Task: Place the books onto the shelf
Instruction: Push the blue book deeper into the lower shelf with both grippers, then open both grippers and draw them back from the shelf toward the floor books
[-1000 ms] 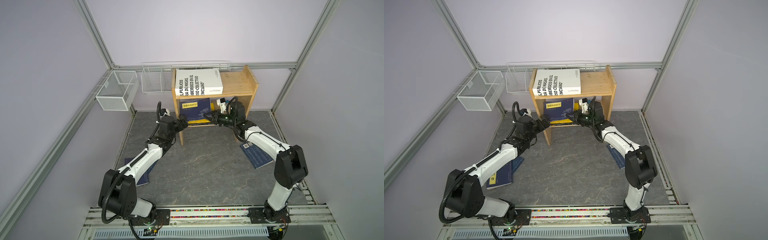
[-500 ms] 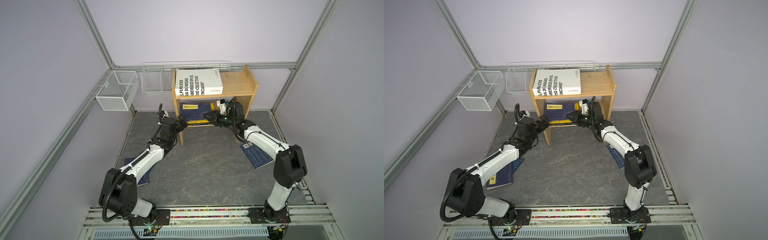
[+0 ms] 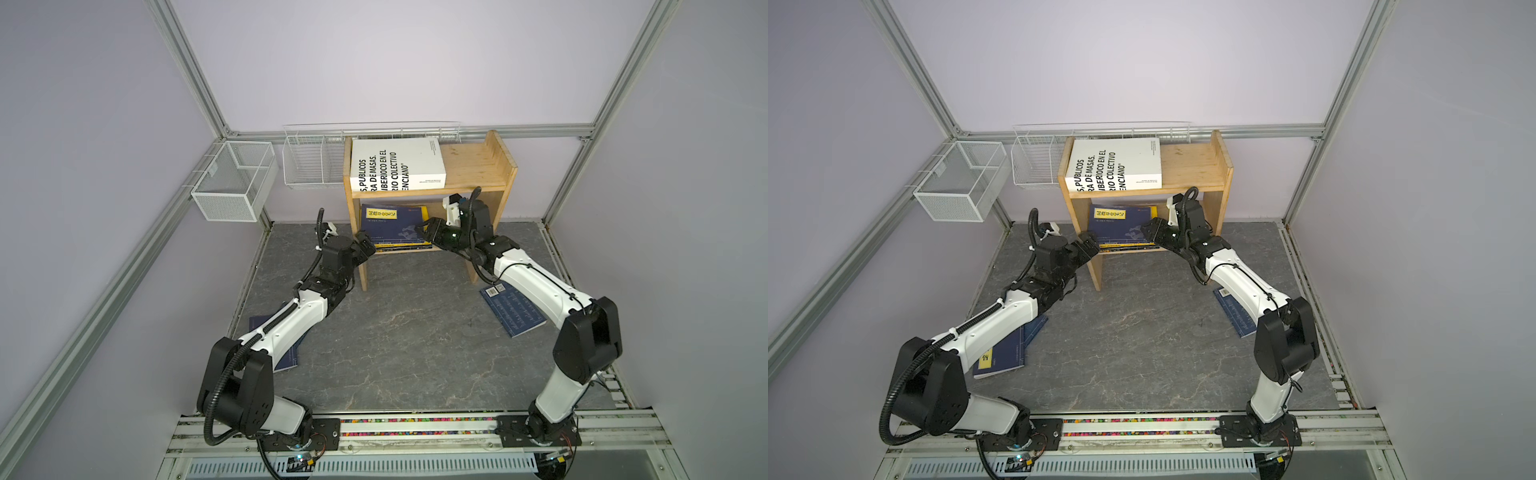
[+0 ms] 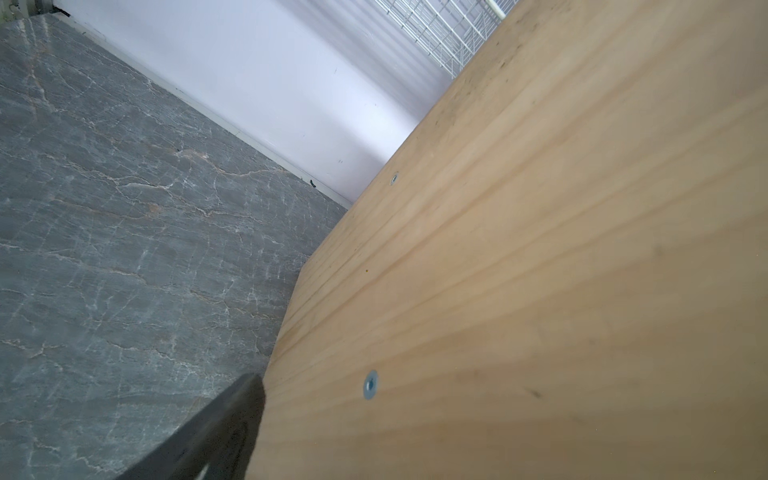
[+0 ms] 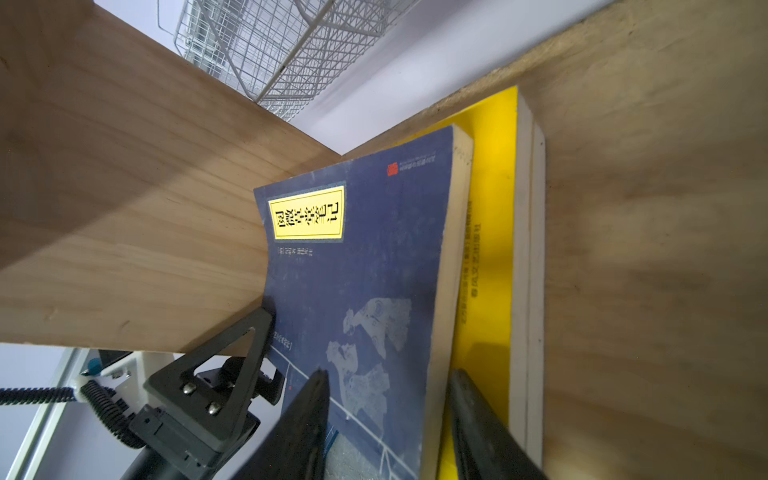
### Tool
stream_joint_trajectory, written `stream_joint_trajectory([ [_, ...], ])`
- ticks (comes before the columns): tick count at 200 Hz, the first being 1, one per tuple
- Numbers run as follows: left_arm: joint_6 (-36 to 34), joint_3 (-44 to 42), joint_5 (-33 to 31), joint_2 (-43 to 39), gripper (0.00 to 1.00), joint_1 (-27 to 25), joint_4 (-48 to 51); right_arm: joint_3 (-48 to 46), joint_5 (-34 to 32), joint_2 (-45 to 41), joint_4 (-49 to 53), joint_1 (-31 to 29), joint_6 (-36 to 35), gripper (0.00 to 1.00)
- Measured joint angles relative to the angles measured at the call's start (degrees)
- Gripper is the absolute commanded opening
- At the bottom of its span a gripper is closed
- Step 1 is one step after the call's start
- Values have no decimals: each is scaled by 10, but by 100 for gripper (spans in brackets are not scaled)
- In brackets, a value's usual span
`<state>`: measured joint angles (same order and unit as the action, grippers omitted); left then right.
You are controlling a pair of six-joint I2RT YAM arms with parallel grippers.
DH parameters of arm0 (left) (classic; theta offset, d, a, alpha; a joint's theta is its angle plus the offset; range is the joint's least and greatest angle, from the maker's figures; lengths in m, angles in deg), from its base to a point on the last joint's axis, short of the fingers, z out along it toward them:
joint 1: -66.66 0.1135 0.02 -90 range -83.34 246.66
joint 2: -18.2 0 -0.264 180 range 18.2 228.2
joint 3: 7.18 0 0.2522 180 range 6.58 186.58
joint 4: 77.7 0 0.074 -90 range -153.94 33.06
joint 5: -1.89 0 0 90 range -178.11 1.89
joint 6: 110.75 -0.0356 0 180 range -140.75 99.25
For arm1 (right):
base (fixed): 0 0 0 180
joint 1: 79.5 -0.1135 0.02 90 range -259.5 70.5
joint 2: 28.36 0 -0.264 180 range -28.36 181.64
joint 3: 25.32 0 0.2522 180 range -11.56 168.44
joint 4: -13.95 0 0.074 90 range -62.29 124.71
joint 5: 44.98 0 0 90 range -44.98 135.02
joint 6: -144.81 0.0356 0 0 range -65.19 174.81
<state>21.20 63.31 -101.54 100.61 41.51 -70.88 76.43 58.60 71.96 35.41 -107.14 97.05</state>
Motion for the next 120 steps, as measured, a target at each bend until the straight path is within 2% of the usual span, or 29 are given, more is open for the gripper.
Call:
stream_joint_trajectory([
  [33,-10,-20,8,-39,100,0,3,0,-48,-21,25,-2,-33,52],
  [57,-32,-21,37,-70,100,1,-7,0,-61,-44,25,-2,-58,53],
  [98,-56,-41,131,-136,100,1,-49,-35,-41,-86,46,-5,-99,58],
  [120,-65,-68,192,-180,100,1,-49,-87,-35,-147,47,-15,-131,64],
])
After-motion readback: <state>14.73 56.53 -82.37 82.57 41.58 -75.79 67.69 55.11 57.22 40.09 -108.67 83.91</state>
